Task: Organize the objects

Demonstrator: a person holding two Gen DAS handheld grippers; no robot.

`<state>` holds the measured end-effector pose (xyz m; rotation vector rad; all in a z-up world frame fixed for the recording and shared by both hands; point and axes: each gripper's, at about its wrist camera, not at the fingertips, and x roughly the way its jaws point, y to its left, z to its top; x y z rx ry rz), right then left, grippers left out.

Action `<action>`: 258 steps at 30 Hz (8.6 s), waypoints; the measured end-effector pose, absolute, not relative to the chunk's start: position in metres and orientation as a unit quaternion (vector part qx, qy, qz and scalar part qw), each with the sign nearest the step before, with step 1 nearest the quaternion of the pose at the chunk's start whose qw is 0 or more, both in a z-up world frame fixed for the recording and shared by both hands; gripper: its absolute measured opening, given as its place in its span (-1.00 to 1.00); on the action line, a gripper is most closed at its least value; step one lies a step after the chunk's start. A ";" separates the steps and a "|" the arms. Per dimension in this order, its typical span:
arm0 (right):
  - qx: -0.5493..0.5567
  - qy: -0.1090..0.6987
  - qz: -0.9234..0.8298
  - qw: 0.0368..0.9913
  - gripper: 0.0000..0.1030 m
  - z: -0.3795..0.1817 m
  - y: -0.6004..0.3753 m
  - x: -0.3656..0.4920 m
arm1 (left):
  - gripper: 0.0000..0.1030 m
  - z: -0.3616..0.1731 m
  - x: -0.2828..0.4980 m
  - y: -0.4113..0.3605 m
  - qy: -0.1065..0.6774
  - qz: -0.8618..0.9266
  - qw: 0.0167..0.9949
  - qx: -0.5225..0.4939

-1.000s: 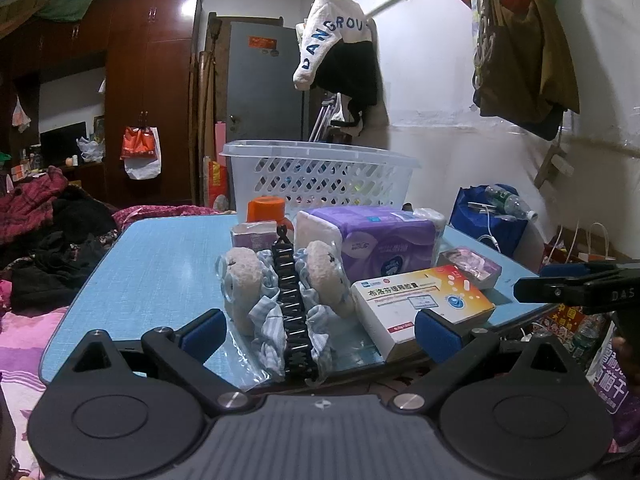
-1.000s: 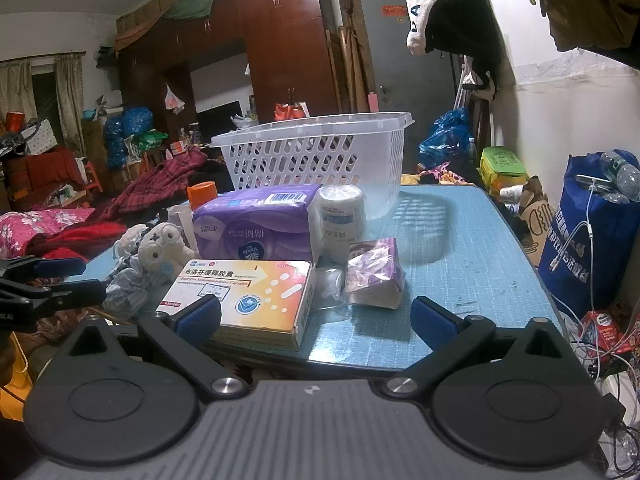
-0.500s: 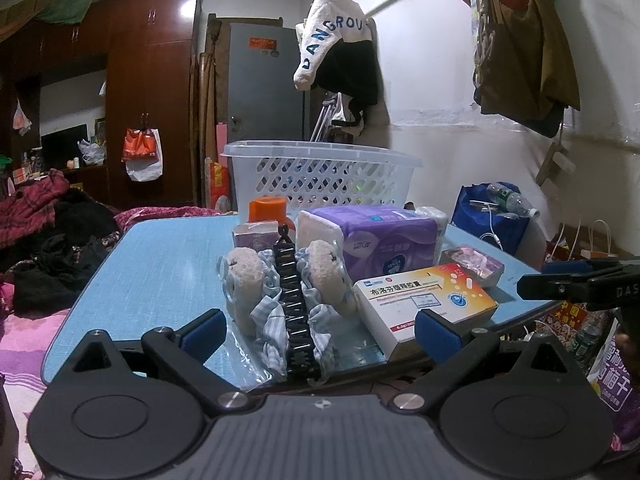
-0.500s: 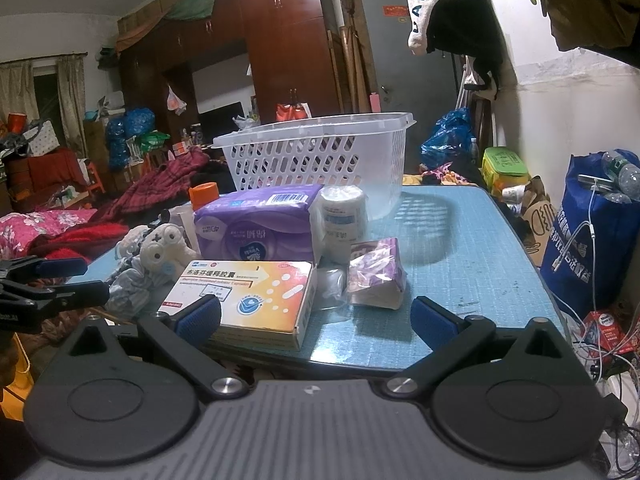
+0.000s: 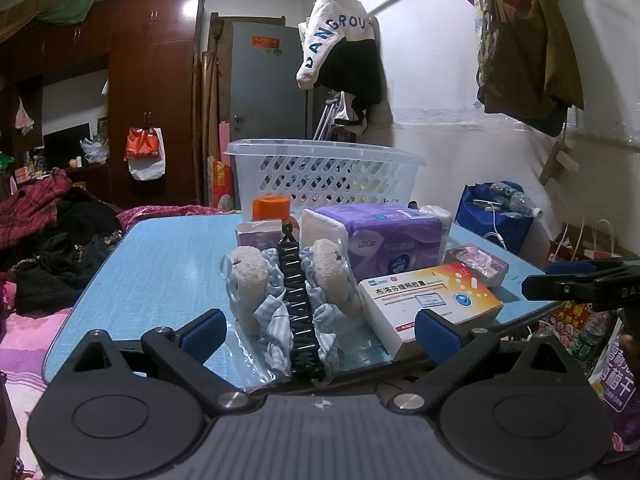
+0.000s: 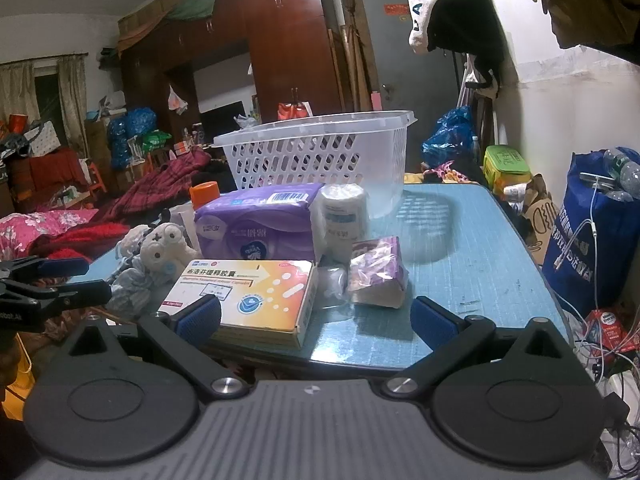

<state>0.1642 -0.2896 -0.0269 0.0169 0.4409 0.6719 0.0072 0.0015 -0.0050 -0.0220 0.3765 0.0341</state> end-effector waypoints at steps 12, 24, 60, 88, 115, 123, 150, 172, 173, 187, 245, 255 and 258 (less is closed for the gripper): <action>0.010 0.216 0.328 0.920 1.00 -0.027 -0.290 0.165 | 0.97 -0.005 0.009 0.002 0.188 0.019 0.982 -0.011; 0.012 0.219 0.327 0.919 1.00 -0.028 -0.290 0.169 | 0.97 -0.006 0.010 0.001 0.188 0.018 0.982 -0.008; 0.013 0.162 0.322 0.933 1.00 -0.028 -0.299 0.172 | 1.00 0.004 0.006 -0.004 0.095 0.001 0.995 0.017; -0.025 0.141 0.471 0.870 0.33 -0.030 -0.188 0.166 | 0.51 -0.016 0.040 0.079 0.158 0.003 0.985 -0.069; -0.001 0.118 0.527 0.842 -0.52 -0.012 -0.200 0.169 | -0.50 0.001 0.025 0.069 0.097 -0.051 0.991 -0.073; -0.024 0.042 0.499 0.866 -0.53 0.064 -0.213 0.200 | -0.50 0.090 0.077 0.046 0.040 -0.074 0.996 -0.040; -0.053 0.164 0.299 0.938 0.87 0.069 -0.201 0.391 | 0.60 0.082 0.331 0.022 0.214 0.023 0.975 -0.059; 0.020 0.141 0.301 0.943 1.00 -0.024 -0.316 0.246 | 0.65 -0.001 0.099 0.050 0.146 -0.007 0.989 -0.036; 0.017 0.137 0.298 0.945 1.00 -0.026 -0.315 0.245 | 0.65 -0.006 0.100 0.052 0.151 -0.001 0.988 -0.040; -0.004 0.165 0.318 0.934 0.38 -0.055 -0.303 0.244 | 0.64 -0.021 0.133 0.058 0.173 0.028 0.984 -0.042; -0.084 0.261 0.348 0.897 -0.09 0.071 -0.154 0.426 | -0.06 0.080 0.356 0.073 0.304 0.015 0.952 -0.041; -0.107 0.289 0.337 0.890 0.14 0.064 -0.150 0.426 | 0.43 0.070 0.354 0.063 0.305 0.004 0.952 -0.017; -0.098 0.271 0.332 0.898 0.57 0.068 -0.158 0.421 | 0.50 0.079 0.340 0.060 0.272 0.004 0.962 -0.027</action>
